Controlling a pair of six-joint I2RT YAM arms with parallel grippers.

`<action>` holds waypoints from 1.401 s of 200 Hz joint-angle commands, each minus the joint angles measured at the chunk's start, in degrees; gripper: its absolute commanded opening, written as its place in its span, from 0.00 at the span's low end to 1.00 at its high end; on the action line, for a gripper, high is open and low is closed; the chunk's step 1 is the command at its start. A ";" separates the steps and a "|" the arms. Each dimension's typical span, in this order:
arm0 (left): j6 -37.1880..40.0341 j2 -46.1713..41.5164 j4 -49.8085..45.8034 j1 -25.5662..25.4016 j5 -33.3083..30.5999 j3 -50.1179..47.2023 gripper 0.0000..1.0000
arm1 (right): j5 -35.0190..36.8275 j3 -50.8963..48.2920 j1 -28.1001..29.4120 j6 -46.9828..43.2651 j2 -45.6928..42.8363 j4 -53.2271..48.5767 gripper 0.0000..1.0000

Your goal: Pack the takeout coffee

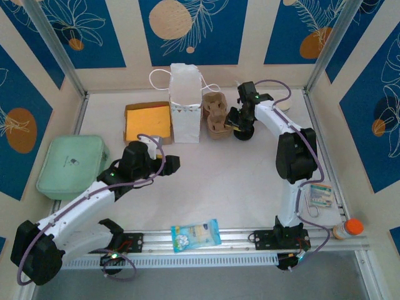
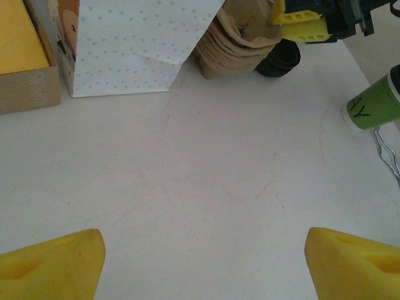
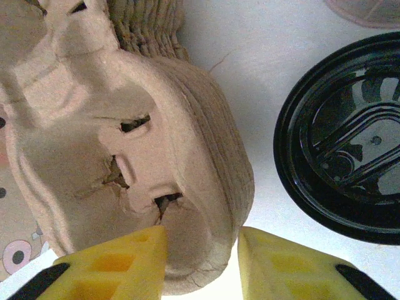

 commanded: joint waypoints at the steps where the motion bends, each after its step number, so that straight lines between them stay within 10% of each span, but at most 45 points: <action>1: 0.78 0.30 0.38 0.89 -0.09 0.30 0.83 | -0.52 1.73 0.55 0.02 1.03 -0.94 0.34; 280: 0.70 -0.23 0.25 1.81 -0.17 -0.03 0.83 | -12.08 -9.58 -2.09 3.95 -12.07 6.05 0.00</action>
